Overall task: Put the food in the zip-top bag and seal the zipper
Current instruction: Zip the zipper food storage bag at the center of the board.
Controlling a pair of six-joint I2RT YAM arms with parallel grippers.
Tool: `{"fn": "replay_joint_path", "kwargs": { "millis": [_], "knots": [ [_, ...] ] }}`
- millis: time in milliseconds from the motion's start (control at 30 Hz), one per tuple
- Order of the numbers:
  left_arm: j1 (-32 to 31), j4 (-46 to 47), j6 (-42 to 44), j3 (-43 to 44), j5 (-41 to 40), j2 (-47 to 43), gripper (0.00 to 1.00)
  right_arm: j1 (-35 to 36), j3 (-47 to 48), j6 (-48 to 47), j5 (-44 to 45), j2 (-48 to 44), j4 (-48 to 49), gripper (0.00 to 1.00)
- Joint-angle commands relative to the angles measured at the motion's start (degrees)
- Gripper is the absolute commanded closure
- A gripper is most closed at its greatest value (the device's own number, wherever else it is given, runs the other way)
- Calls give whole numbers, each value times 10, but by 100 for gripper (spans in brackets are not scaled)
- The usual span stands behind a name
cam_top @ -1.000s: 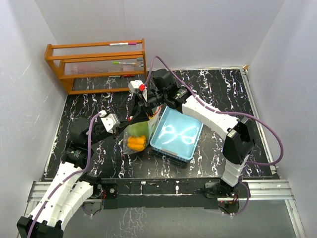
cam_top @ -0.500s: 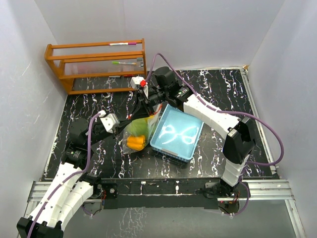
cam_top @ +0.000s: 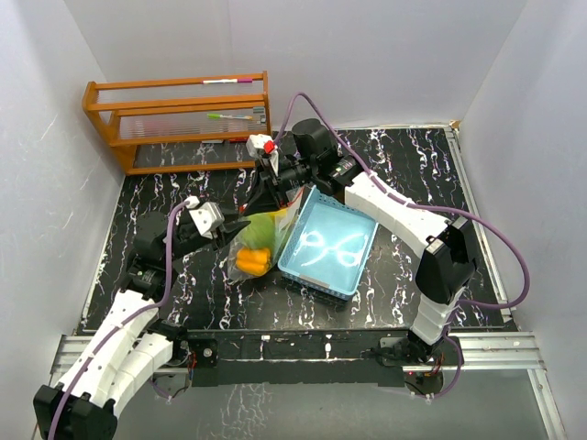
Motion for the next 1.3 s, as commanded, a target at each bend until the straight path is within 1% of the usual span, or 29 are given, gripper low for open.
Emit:
{"fn": "replay_joint_path", "kwargs": {
  "millis": [0,200,300,400,433,467,600,700,800,833,933,1033,1133,1267],
  "knots": [
    [-3,63,-26,18,26,7,75,-1,17,13,-5,-31,40,92],
    [-3,126,-61,5,30,24,73,0,11,17,-6,-35,44,92],
    [-3,138,-76,9,36,40,75,-1,7,18,-7,-36,46,92],
    [-3,153,-92,12,45,58,87,-1,6,20,-9,-37,46,92],
    [-3,158,-97,12,44,64,96,0,6,20,-10,-36,46,92],
    [-3,161,-100,14,47,70,100,-1,6,21,-11,-36,46,92],
    [-3,138,-86,28,64,82,100,-1,1,20,-10,-40,46,92],
    [-3,161,-94,15,51,74,100,-1,-2,19,-7,-42,45,92],
    [-3,176,-97,1,8,53,100,-1,-7,9,8,-43,32,92],
    [-3,159,-90,2,-2,44,100,-2,-8,2,14,-44,24,92],
    [-3,83,-33,19,-32,19,100,-9,-12,-20,21,-47,-3,92],
    [-3,36,-1,26,-85,-7,100,-22,-21,-28,26,-54,-13,92],
    [-2,43,3,15,-125,-30,100,-34,-26,-34,21,-59,-21,91],
    [-3,56,0,6,-140,-38,100,-41,-28,-49,23,-61,-45,91]
  ]
}}
